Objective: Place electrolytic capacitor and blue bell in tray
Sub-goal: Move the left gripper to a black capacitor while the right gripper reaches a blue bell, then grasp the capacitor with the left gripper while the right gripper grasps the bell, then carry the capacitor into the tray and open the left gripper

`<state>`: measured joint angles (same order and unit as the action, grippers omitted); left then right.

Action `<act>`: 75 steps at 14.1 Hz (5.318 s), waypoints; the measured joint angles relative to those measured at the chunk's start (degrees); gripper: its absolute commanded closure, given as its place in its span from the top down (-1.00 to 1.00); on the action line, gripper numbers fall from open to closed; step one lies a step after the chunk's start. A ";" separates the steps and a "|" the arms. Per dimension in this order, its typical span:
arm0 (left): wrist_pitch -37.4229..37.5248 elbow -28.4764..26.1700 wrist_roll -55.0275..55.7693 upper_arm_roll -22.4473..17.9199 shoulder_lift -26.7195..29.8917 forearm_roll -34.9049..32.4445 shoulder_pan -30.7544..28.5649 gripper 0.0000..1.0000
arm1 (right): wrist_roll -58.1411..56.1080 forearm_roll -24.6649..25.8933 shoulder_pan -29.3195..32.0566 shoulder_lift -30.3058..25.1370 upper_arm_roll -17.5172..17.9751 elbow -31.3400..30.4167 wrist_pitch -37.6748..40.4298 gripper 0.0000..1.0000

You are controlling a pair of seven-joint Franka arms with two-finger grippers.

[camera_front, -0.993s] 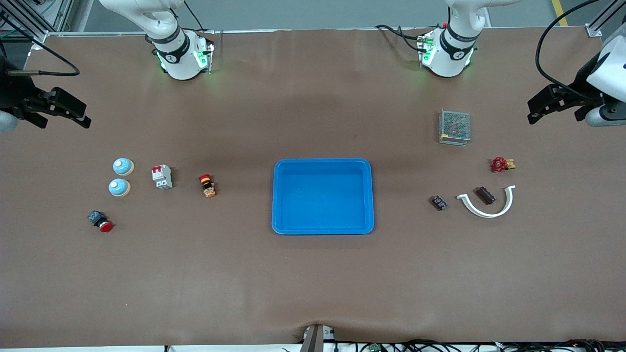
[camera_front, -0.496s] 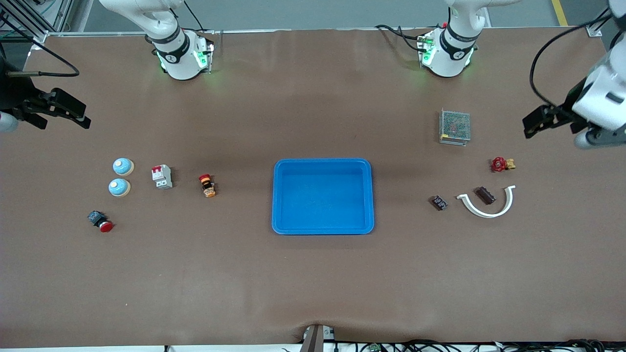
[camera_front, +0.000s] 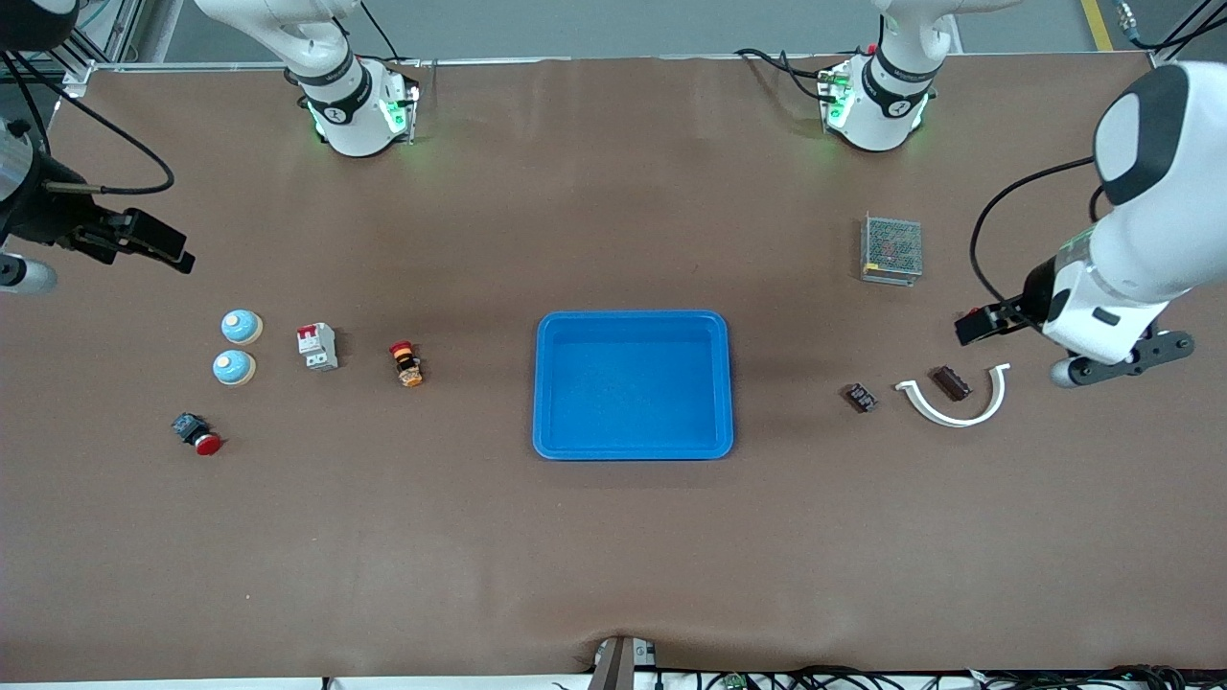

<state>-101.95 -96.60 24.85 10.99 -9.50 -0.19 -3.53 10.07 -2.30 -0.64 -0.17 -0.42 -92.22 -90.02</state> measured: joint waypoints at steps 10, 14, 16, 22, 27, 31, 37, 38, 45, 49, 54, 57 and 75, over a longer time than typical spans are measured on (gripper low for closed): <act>-19.69 -11.78 17.22 0.11 -8.29 0.68 2.70 0.57 | -6.60 2.79 2.54 1.67 -0.21 -18.78 -19.92 1.00; -26.67 -13.61 20.60 0.12 -12.53 0.68 3.55 0.53 | -8.80 4.11 2.70 1.71 -0.21 -26.93 -28.06 1.00; -31.07 -15.67 21.03 0.09 -14.00 0.66 3.50 0.42 | -9.67 4.15 3.09 1.70 -0.23 -31.11 -33.13 1.00; -38.95 -18.26 22.34 0.00 -17.81 0.65 3.44 0.28 | -16.76 4.34 7.49 1.65 -0.30 -40.75 -43.40 1.00; -41.21 -18.36 22.43 -0.25 -20.37 0.43 3.37 0.21 | -22.14 4.35 12.08 1.62 -0.46 -45.99 -51.17 1.00; -41.22 -18.63 22.43 -0.50 -20.78 -0.70 3.20 -0.50 | -24.64 4.37 13.94 1.99 -0.48 -49.39 -57.45 1.00; -41.22 -18.46 23.05 -0.51 -20.65 -0.76 3.35 -1.00 | -31.24 4.39 19.45 9.37 -0.55 -50.75 -68.36 1.00; -41.12 -18.10 24.40 -0.38 -20.53 -0.77 3.65 -1.00 | -31.36 4.39 19.82 10.38 -0.55 -50.74 -68.82 1.00; -34.47 -9.77 43.44 0.18 -19.74 -0.88 15.92 -1.00 | -31.37 4.39 21.17 13.94 -0.53 -50.76 -68.91 1.00; -34.35 -8.18 51.82 0.14 -19.89 -0.88 22.74 -0.98 | -31.37 4.38 21.17 15.48 -0.45 -50.78 -68.92 1.00; -34.32 -4.96 63.04 0.03 -24.27 -3.66 29.32 -0.92 | -31.31 4.38 21.17 16.37 -0.36 -50.77 -68.97 1.00; -34.33 -2.47 68.81 0.03 -27.72 -6.98 31.44 -0.39 | -31.22 4.38 21.17 16.46 -0.22 -50.64 -69.01 0.98; -16.92 1.35 54.94 -0.51 -18.55 -7.57 22.33 1.00 | -31.20 4.37 21.11 16.36 1.45 -48.99 -67.92 -1.00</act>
<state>-118.87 -95.25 79.79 10.48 -28.05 -7.76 18.80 -21.13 2.06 20.47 16.19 1.03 -141.21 -157.94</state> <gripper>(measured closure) 0.000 0.330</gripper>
